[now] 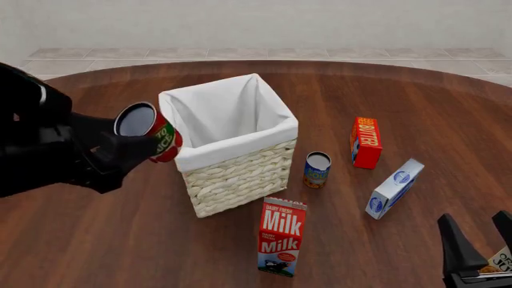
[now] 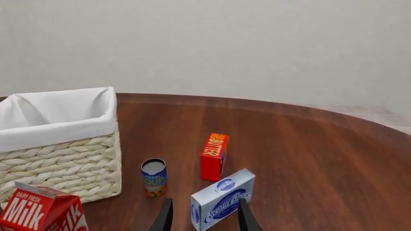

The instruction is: Pick up the alphabet soup and the tomato sauce, and put them in the basket.

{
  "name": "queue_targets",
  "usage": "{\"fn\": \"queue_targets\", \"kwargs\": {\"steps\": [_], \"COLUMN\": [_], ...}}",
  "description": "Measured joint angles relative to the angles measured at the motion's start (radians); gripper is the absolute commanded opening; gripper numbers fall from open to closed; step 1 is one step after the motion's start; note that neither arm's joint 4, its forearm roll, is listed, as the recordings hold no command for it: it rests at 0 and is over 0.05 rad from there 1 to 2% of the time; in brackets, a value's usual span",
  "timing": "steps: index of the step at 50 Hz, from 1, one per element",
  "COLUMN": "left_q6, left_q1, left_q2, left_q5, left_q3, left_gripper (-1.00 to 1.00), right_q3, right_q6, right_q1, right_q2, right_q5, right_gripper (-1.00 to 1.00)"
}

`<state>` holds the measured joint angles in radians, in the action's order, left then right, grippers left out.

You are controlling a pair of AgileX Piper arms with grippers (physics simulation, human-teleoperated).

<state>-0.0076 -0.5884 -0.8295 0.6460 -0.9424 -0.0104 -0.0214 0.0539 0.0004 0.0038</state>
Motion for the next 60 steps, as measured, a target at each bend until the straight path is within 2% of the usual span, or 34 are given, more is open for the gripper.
{"fn": "queue_targets", "kwargs": {"steps": [33, 60], "left_q6": [0.137, 0.193], "left_q1": [0.100, 0.100], "left_q2": [-0.139, -0.290], "left_q5": [-0.149, -0.274], "left_q3": [-0.078, -0.084], "left_gripper": [-1.00, -1.00], "right_q3": [0.001, 0.002], "right_q6": [0.007, 0.011], "right_q1": [-0.007, -0.008], "right_q2": [0.001, 0.001], "right_q5": [0.000, 0.000], "right_gripper": [1.00, 1.00]}}
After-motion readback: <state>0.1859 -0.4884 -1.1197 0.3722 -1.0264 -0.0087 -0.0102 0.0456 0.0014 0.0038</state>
